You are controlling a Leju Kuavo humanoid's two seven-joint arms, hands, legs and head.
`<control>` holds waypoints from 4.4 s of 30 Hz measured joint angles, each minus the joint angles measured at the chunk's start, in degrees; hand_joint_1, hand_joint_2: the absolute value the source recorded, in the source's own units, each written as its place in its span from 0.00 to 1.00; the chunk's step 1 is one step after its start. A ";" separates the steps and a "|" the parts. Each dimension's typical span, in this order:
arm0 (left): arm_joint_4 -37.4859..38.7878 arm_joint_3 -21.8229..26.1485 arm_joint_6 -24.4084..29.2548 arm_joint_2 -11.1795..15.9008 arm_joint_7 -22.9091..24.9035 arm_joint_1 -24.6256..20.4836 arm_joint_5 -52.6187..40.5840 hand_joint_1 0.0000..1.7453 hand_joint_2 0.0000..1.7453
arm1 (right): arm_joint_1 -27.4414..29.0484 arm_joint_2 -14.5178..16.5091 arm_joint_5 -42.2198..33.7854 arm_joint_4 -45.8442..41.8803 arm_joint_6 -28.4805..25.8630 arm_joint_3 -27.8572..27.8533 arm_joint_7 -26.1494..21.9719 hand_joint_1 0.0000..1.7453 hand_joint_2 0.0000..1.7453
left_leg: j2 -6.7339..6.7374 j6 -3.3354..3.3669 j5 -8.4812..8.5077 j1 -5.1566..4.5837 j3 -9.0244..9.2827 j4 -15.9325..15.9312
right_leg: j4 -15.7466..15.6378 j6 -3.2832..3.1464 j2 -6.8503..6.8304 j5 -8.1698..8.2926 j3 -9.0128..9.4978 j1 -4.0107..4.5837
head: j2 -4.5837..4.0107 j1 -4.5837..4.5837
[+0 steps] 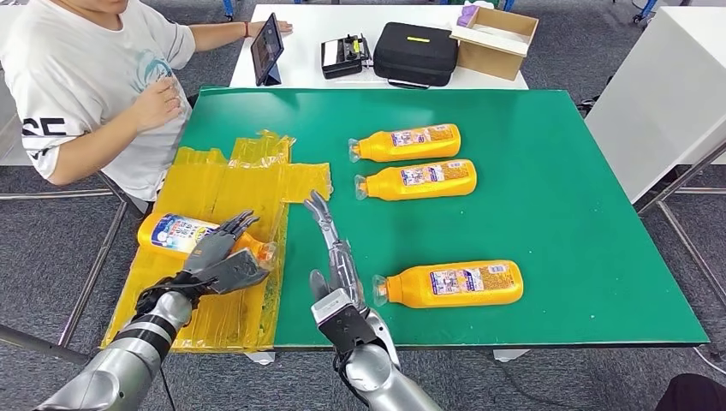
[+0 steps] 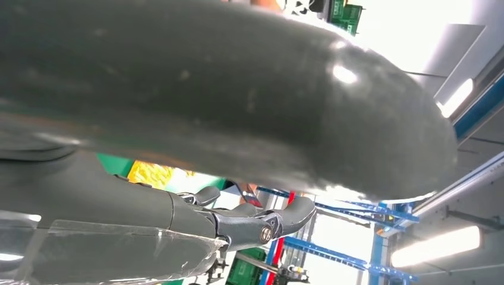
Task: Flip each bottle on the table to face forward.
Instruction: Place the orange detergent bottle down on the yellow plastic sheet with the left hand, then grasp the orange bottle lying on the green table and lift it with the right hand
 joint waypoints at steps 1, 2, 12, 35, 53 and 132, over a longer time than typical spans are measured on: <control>-0.22 0.18 -1.89 -0.01 -0.14 -0.14 1.59 0.00 0.00 | -0.01 0.00 0.00 0.14 -0.02 0.01 0.00 0.00 0.00 | -0.02 0.00 0.00 0.00 0.02 0.00 | 0.00 0.00 -0.01 0.00 0.02 0.00 | 0.00 0.01; -0.53 0.44 -3.81 0.00 -0.39 -0.25 3.38 0.00 0.00 | -0.02 0.00 -0.01 0.27 -0.05 0.01 0.00 0.00 0.00 | -0.03 0.00 0.00 0.00 0.04 0.00 | 0.00 0.00 -0.02 0.00 0.04 0.00 | 0.00 0.01; -3.41 1.80 -3.74 -0.84 -1.58 1.06 10.80 0.00 0.00 | -0.07 0.10 0.12 1.23 -0.13 0.01 -0.01 0.00 0.00 | 0.04 0.00 0.03 0.00 0.03 0.00 | 0.01 -0.01 0.02 0.01 -0.04 0.01 | 0.00 0.01; -28.96 17.50 22.41 -6.63 -7.44 18.10 34.50 0.00 1.00 | -10.03 -17.59 21.25 3.61 10.48 -11.94 22.56 0.00 1.00 | 0.13 0.01 0.02 -0.06 -0.41 0.06 | -0.03 0.03 0.08 0.05 -0.46 -0.06 | 0.00 0.01; -29.19 14.84 26.08 -6.82 -8.88 20.52 27.00 0.00 1.00 | -16.19 -46.73 -3.70 -9.55 37.47 -12.25 25.67 0.00 1.00 | 0.16 0.01 0.02 -0.12 -0.45 0.08 | -0.03 0.05 0.09 0.06 -0.48 -0.05 | 0.00 -0.02; -21.79 -0.88 18.84 -12.04 -8.92 16.27 37.23 0.00 1.00 | -5.57 -70.96 -6.91 -23.23 34.12 12.27 33.40 0.00 1.00 | 0.16 0.05 0.00 -0.17 -0.51 0.09 | -0.08 0.12 0.08 0.10 -0.54 -0.13 | 0.00 -0.03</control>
